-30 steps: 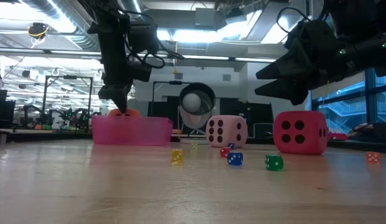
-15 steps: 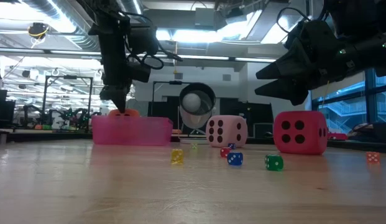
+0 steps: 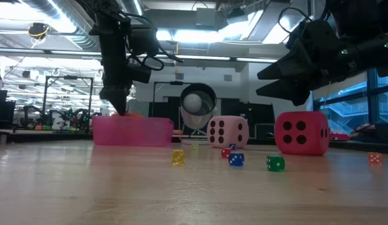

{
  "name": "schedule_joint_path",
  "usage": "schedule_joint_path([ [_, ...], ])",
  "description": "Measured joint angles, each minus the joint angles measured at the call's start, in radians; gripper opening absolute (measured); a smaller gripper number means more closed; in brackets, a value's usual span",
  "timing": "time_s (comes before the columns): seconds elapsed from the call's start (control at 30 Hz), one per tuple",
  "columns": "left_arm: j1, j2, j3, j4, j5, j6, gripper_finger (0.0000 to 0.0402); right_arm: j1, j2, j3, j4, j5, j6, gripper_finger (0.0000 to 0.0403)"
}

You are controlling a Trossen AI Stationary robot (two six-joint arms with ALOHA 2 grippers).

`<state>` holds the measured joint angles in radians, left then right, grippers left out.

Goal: Pick & Place Dice
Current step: Put the big orange dice into the red bin

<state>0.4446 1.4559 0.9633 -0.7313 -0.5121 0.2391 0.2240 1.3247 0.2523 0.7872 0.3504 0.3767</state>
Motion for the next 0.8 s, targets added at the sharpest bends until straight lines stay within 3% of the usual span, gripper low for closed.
schedule_joint_path([
  [0.23, -0.001, -0.009, 0.0, -0.001, -0.002, -0.007, 0.015, 0.0, 0.0, 0.0, 0.0, 0.0, 0.0, 0.03],
  [0.5, -0.042, -0.078, 0.039, -0.005, -0.042, -0.003, 0.0151, 0.0, 0.0, 0.0, -0.001, 0.0, -0.002, 0.03],
  [0.8, -0.092, -0.146, 0.041, -0.013, 0.128, -0.009, 0.0116, 0.0, 0.0, 0.0, -0.004, 0.0, -0.015, 0.03],
])
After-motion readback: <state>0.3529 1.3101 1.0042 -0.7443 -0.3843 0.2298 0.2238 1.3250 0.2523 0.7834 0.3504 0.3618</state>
